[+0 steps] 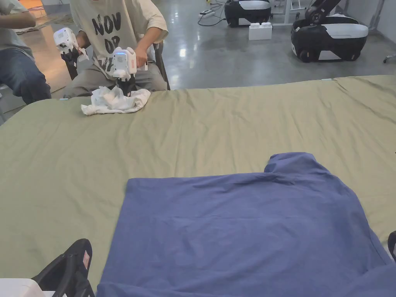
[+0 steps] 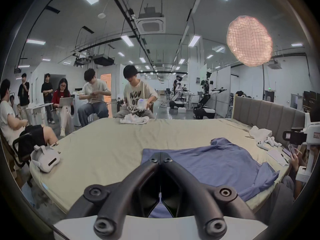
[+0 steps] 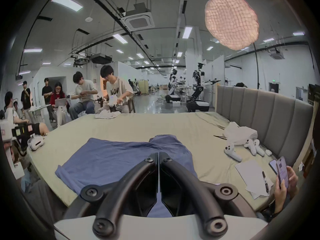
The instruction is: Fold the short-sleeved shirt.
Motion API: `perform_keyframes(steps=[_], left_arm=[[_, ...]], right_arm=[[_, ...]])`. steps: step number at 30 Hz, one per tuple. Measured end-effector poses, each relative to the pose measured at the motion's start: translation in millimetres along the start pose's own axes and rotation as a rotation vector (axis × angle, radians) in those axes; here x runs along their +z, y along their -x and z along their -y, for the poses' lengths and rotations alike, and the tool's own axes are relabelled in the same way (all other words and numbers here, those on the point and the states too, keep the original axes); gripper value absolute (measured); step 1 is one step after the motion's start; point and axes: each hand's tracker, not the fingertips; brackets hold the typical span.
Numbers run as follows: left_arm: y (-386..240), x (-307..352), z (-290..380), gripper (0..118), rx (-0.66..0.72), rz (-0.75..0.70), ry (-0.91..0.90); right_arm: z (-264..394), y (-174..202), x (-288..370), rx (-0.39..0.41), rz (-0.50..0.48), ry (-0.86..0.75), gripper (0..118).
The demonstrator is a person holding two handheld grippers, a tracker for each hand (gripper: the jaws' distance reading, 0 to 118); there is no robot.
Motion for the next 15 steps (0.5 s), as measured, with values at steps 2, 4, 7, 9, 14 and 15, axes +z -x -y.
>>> perform_keyframes(steps=[2,4,7,9,14,15], left_arm=[[-1.1,3.0,-4.4,0,-0.002,0.019,0.0],[3.3,1.2,-5.5,0,0.005,0.014,0.009],[12.0,-1.7,-1.8,0,0.005,-0.009,0.027],[20.0,-5.9,-0.5,0,0.033,-0.018,0.058],[52.3,-56.0,39.4,4,0.137,0.001,0.323],[59.5,-68.5,52.3,18,0.16,0.007,0.38]], right_arm=[[-3.7,12.0,-0.8,0.005,-0.003,0.002,0],[-3.1,15.6,-2.5,0.007,-0.014,0.005,0],[-3.8,18.6,-4.7,-0.02,-0.031,0.008,0],[-2.8,17.7,-6.6,-0.033,-0.041,0.018,0],[4.5,17.6,-7.0,-0.056,-0.051,0.052,0],[6.7,17.0,-6.9,-0.068,-0.052,0.061,0]])
